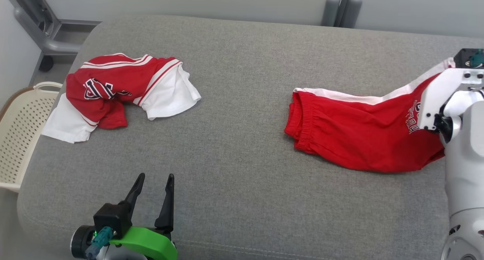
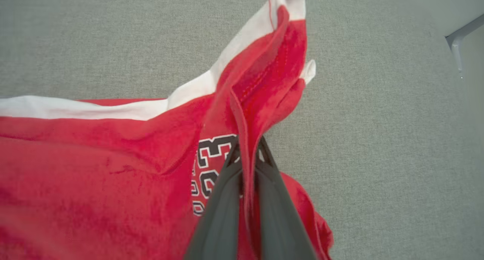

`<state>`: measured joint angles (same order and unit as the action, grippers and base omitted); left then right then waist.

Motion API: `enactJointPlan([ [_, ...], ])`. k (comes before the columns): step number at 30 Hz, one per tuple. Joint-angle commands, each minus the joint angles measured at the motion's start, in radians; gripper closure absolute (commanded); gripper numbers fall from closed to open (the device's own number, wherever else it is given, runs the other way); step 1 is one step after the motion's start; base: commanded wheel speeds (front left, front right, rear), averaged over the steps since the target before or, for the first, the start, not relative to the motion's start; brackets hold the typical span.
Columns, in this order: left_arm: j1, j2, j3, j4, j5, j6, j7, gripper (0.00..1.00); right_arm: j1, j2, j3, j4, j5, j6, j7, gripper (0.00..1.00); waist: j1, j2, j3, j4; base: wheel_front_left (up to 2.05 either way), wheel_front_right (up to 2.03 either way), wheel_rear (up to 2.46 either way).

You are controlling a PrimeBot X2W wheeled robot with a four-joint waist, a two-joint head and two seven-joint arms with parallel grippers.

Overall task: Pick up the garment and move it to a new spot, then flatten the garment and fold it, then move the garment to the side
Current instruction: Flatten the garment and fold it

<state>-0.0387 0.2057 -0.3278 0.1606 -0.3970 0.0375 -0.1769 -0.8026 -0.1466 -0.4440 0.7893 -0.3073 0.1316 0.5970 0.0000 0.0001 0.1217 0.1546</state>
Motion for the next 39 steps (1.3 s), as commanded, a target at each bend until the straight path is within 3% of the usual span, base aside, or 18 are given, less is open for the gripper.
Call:
enactJointPlan([
  [1, 0.009, 0.002, -0.001, 0.000, -0.010, 0.004, -0.001, 0.00, -0.011, 0.012, 0.018, 0.000, 0.015, -0.002, 0.007, 1.00, 0.0000, -0.0001, -0.012, -0.006, 0.00, 0.00, 0.00],
  [14, 0.005, -0.006, -0.030, 0.017, -0.017, -0.012, -0.002, 0.00, -0.055, 0.091, 0.193, 0.106, 0.102, -0.002, -0.015, 1.00, 0.0000, -0.0001, -0.031, 0.054, 0.00, 0.00, 0.00],
  [25, 0.014, -0.013, -0.061, 0.035, -0.017, -0.021, -0.001, 0.00, -0.090, 0.096, 0.310, 0.257, 0.210, -0.002, -0.076, 1.00, 0.0000, -0.0001, -0.035, 0.144, 0.00, 0.00, 0.00],
  [34, 0.013, -0.016, -0.067, 0.044, -0.025, -0.013, -0.010, 0.00, -0.110, 0.096, 0.358, 0.334, 0.246, -0.002, -0.103, 1.00, 0.0000, -0.0001, -0.030, 0.164, 0.00, 0.00, 0.00],
  [35, 0.013, -0.017, -0.067, 0.045, -0.024, -0.012, -0.009, 0.00, -0.113, 0.096, 0.368, 0.342, 0.258, -0.002, -0.108, 0.56, 0.0000, -0.0001, -0.031, 0.163, 0.00, 0.00, 0.00],
  [36, 0.014, -0.016, -0.068, 0.046, -0.024, -0.012, -0.009, 0.00, -0.116, 0.096, 0.377, 0.350, 0.277, -0.002, -0.110, 0.00, 0.0000, -0.0001, -0.032, 0.161, 0.00, 0.00, 0.00],
  [39, 0.011, -0.015, -0.068, 0.046, -0.029, -0.011, -0.010, 0.00, -0.135, 0.096, 0.424, 0.365, 0.353, -0.002, -0.123, 0.00, 0.0000, -0.0001, -0.037, 0.151, 0.00, 0.00, 0.00],
])
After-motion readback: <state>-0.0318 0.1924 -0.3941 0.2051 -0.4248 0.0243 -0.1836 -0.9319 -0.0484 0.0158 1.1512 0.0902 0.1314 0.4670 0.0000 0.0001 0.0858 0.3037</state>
